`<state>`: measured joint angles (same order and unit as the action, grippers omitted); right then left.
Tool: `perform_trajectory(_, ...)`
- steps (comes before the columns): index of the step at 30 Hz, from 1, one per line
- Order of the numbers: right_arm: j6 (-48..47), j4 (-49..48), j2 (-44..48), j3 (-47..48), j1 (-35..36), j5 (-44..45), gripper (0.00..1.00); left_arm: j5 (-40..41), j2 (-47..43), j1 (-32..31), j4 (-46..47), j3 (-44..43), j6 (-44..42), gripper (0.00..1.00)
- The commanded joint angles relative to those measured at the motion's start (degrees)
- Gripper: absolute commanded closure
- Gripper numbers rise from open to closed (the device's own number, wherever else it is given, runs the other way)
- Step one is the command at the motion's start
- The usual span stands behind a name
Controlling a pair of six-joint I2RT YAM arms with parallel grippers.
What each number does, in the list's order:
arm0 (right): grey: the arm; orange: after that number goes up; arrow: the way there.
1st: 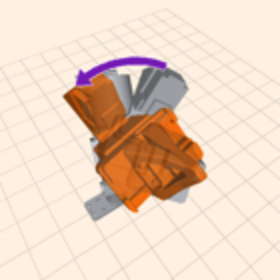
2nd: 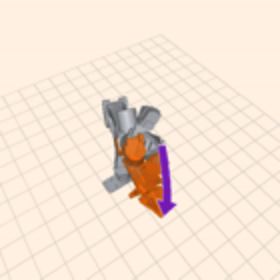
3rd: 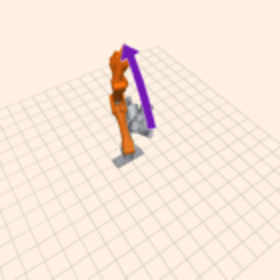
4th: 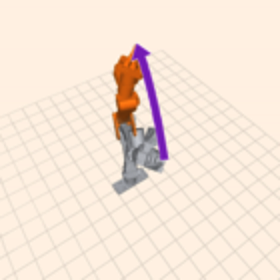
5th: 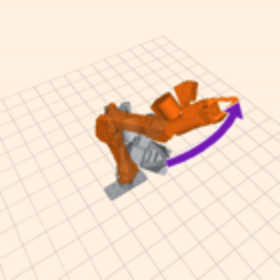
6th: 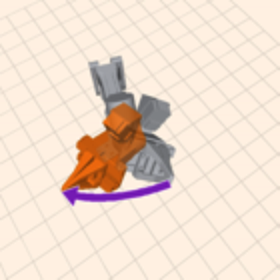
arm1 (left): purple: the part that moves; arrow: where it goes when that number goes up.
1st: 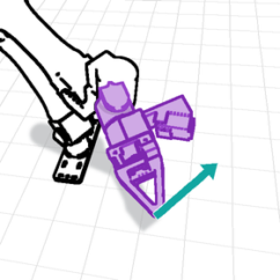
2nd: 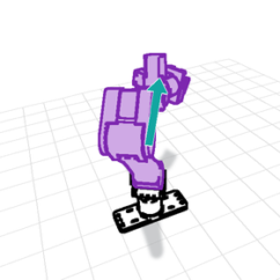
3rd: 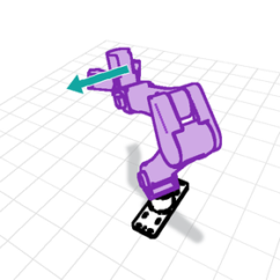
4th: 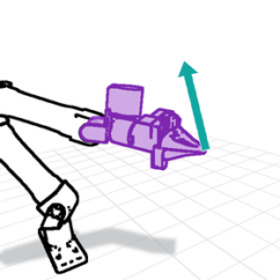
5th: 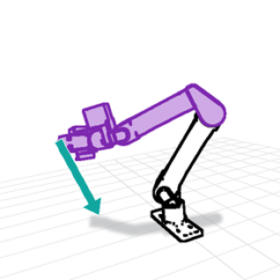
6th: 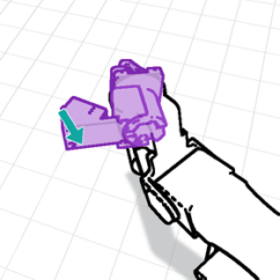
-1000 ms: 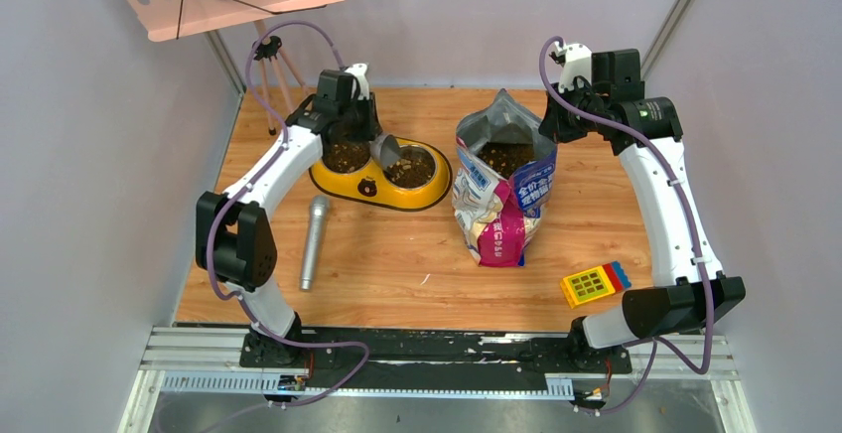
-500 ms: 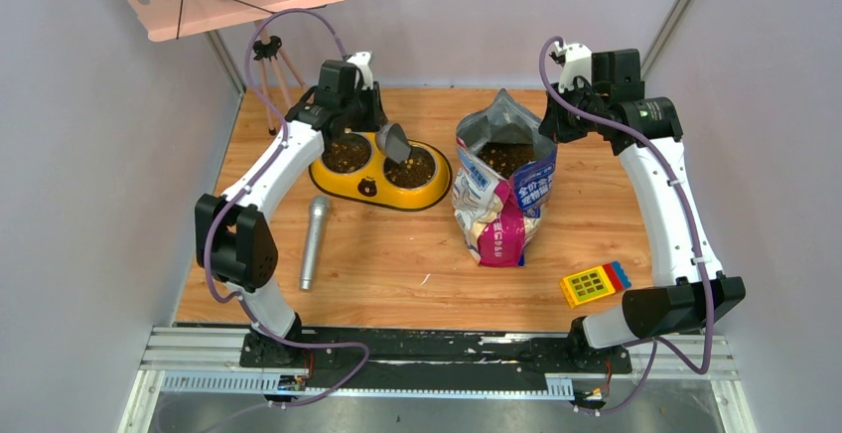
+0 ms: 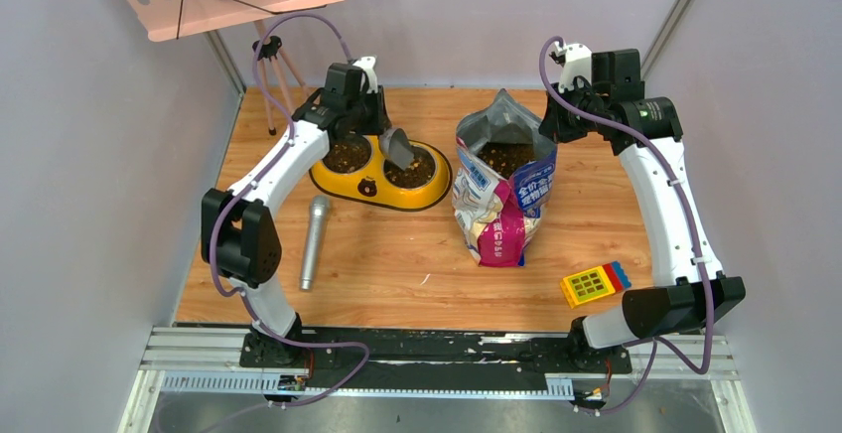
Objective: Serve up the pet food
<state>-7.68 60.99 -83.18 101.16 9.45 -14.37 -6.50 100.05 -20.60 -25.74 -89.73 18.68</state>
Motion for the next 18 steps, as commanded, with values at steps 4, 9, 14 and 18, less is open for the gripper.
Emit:
perform_trajectory(4,-0.8,-4.3,2.1,0.7,0.0,0.2,1.00,1.1,-0.2,-0.3,1.8,0.0,-0.1,1.00)
perform_trajectory(9,-0.9,-4.3,2.4,0.3,0.0,0.3,1.00,0.7,-1.6,-0.3,2.1,-0.7,-0.5,1.00)
perform_trajectory(14,-0.8,-4.3,2.4,0.5,0.0,0.3,1.00,1.9,-2.1,-0.3,1.6,-2.3,-2.3,1.00)
perform_trajectory(18,-0.9,-4.3,2.7,0.3,0.0,0.3,1.00,-0.4,-3.2,-0.3,1.8,-2.1,-2.5,1.00)
